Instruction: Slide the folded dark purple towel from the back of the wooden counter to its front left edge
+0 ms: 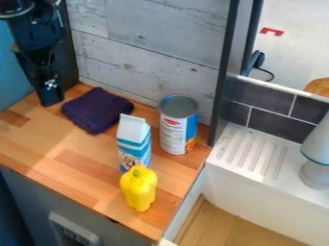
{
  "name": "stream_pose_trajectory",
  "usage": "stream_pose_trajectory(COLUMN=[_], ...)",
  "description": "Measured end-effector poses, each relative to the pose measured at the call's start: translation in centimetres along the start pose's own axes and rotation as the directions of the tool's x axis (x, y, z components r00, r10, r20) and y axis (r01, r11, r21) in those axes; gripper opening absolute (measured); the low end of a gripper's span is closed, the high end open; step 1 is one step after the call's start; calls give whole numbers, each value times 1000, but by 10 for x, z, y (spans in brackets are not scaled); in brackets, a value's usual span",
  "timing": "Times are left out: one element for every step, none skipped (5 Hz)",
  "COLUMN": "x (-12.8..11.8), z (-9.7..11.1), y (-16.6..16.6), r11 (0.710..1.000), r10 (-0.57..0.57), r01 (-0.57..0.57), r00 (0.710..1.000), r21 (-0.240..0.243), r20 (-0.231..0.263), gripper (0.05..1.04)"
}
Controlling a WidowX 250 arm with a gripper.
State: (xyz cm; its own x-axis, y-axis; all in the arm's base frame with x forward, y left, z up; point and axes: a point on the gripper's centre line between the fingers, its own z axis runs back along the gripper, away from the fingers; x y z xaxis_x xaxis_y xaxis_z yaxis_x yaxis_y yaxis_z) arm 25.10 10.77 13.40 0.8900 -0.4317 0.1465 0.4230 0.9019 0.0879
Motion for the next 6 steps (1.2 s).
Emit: stream_pose_trajectory(x=[-2, -2, 1, 23, 38, 60], z=[-6, -7, -20, -37, -57, -73], y=[-2, -2, 6, 12, 18, 27], r11=[1000, 1000, 998, 985, 977, 969], r10=[0, 1, 10, 108, 160, 226], r01=[0, -1, -6, -105, -156, -229], r00=[1000, 1000, 998, 994, 987, 973], r21=[-19, -19, 64, 140, 145, 97], r20=[-16, -18, -64, -13, -18, 42], gripper=[1005, 1005, 1005, 1005, 1005, 1005])
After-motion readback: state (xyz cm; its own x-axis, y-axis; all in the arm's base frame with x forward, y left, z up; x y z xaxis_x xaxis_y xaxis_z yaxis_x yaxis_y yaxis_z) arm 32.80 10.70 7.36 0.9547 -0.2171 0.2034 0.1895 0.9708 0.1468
